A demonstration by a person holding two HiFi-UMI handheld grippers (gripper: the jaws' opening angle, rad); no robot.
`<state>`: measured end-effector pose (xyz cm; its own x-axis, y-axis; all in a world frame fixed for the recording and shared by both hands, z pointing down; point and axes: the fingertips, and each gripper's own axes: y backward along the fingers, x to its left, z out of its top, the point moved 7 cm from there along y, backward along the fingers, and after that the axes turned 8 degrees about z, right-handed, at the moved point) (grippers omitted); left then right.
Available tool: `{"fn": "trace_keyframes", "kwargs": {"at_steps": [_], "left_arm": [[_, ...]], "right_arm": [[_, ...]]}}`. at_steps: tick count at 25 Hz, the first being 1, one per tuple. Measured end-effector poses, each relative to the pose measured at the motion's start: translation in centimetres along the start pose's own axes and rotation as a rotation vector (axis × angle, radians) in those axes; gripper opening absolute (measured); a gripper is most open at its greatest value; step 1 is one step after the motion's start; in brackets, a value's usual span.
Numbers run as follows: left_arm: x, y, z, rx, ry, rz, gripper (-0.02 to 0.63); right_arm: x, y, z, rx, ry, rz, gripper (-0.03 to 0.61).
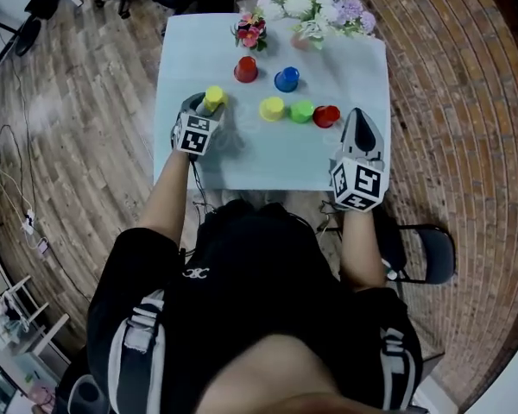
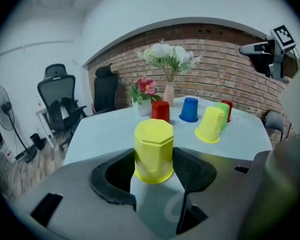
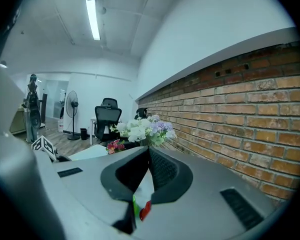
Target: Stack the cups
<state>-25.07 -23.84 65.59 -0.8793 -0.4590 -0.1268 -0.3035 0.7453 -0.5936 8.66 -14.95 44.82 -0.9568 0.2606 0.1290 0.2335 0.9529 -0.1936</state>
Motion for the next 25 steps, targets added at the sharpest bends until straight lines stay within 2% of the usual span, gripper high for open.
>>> {"fn": "trace_keyframes", "kwargs": {"at_steps": [6, 10, 13, 19, 25], "left_arm": [[-1.0, 2.9, 5.0, -0.132, -0.026, -0.030, 0.235], [-2.9, 4.7, 8.6, -0.168, -0.003, -0.119, 0.235], [-5.5, 5.6, 10.7, -0.187, -0.028, -0.175, 0.235], [-11.2, 4.5, 12.7, -0.180, -0.097, -0.266, 0.235], [-15.2, 2.2, 12.6, -0.135, -0.168, -0.281, 0.235]], "right_arm": [[-0.2, 0.5, -0.7, 0.006, -0.026, -0.035, 0.000], [-0.6, 1.3, -1.2, 0.003, -0.045, -0.050, 0.000], [-1.2, 2.1, -1.5, -0.004, -0.063, -0.056, 0.000], [-2.6, 4.1, -2.3, 0.004, -0.073, -0.089, 0.000], [-3.9, 5.6, -3.6, 0.024, -0.095, -0.128, 0.000]]}}
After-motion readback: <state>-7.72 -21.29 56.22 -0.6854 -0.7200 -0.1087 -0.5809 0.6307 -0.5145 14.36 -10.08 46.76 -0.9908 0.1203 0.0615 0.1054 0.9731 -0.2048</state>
